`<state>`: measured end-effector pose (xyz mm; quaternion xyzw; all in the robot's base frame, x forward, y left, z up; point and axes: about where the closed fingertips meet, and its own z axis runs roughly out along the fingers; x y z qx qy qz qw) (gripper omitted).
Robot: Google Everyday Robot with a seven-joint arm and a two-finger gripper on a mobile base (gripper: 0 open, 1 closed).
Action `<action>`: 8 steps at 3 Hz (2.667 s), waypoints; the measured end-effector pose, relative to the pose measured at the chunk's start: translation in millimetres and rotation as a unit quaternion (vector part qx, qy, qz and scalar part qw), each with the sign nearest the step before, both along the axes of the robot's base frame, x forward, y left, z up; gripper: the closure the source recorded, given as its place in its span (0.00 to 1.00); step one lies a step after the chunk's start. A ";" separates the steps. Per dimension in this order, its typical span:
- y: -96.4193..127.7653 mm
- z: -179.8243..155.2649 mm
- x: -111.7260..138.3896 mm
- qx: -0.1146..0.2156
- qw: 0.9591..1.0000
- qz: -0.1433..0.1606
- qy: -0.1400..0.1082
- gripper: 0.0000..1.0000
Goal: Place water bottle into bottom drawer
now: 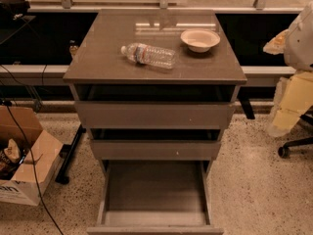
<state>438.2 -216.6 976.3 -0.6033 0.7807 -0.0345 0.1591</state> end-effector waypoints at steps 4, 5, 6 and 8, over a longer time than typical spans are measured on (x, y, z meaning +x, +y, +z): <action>92.4 -46.8 102.4 0.104 0.994 0.010 -0.027 0.00; 104.3 -59.8 140.3 0.121 0.992 0.021 -0.024 0.00; 104.3 -59.8 140.3 0.121 0.992 0.021 -0.024 0.00; 130.1 -79.3 185.3 0.164 0.985 -0.010 -0.051 0.00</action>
Offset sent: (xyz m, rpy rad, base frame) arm 0.0458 0.0566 -0.0280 0.1411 -0.0522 -0.0441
